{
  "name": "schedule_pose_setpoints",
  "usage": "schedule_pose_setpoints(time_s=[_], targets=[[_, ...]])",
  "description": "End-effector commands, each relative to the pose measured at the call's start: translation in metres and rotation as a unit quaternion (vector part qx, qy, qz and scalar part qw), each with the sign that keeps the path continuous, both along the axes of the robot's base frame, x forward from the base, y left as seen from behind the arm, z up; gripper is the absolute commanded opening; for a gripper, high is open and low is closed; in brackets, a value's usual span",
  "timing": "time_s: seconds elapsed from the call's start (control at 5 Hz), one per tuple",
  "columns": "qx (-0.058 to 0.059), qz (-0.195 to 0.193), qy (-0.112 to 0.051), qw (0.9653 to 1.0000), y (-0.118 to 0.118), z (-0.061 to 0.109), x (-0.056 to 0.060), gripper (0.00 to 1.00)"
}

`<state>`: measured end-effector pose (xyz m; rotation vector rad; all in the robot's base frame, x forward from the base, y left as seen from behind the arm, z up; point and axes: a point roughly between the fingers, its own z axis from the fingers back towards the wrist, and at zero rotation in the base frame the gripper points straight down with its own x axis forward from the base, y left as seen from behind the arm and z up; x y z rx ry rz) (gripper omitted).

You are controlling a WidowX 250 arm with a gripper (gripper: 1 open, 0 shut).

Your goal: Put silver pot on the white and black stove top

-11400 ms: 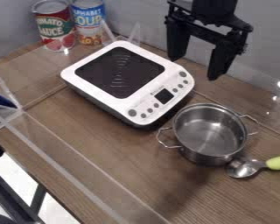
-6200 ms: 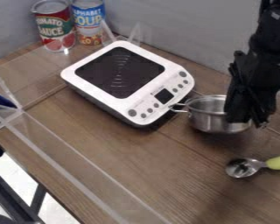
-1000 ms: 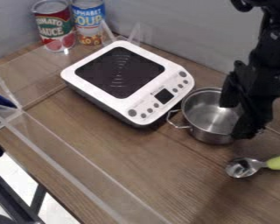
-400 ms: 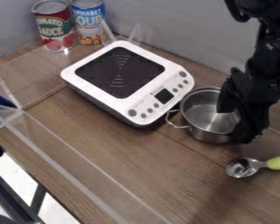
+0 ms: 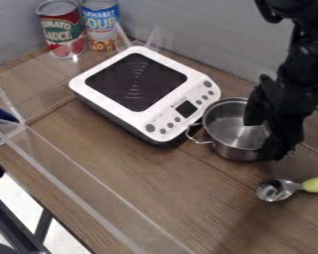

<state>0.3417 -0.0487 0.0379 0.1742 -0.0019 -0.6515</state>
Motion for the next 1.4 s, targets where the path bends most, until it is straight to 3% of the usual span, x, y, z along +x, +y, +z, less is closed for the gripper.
schedule_pose_setpoints(time_s=[0.0,0.4,1.2], targets=[[0.006,0.004,-0.030,0.9995,0.007,0.014,0.013,1.00],[0.009,0.003,-0.037,0.9993,0.008,0.014,0.016,1.00],[0.034,-0.015,-0.025,0.9990,0.017,0.018,0.030,1.00]])
